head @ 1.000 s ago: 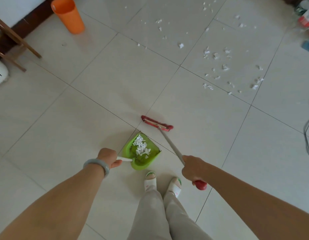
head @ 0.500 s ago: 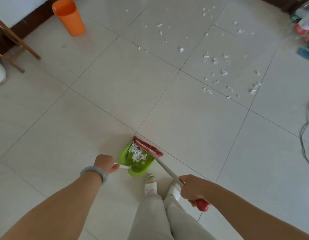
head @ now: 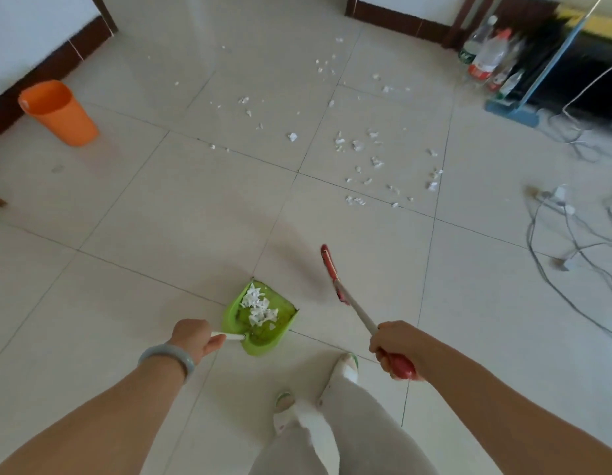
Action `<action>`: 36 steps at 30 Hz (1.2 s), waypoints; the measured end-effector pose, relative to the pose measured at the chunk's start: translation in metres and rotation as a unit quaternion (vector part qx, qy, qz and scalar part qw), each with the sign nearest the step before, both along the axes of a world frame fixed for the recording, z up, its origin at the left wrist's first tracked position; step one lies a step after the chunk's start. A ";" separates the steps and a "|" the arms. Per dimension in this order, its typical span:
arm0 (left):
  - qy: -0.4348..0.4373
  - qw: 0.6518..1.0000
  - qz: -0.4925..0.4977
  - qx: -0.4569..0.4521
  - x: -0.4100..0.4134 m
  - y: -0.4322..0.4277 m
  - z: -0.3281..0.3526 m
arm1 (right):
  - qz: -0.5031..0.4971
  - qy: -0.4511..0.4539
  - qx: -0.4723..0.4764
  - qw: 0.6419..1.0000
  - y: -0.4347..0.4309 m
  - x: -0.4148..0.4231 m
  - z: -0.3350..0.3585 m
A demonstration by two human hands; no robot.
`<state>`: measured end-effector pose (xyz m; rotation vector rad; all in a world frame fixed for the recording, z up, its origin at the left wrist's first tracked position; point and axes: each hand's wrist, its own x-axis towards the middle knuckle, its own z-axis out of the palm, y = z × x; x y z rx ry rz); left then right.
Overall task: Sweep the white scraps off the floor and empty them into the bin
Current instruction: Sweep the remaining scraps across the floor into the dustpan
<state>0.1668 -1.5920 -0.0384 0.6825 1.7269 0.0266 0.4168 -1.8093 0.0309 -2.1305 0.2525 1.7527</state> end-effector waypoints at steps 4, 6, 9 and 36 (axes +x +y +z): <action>0.032 0.982 -0.180 0.039 0.047 0.021 0.006 | -0.163 0.007 0.009 0.987 -0.012 0.062 -0.003; 0.102 0.955 -0.268 0.073 0.072 0.031 0.015 | -0.230 0.023 0.019 0.973 -0.021 0.096 -0.007; 0.210 0.811 -0.517 0.177 0.118 0.041 0.028 | -0.341 0.052 0.054 0.937 -0.029 0.150 -0.016; -0.093 0.982 -0.127 0.102 0.468 0.229 0.045 | -0.528 0.140 0.170 0.820 0.161 0.427 -0.025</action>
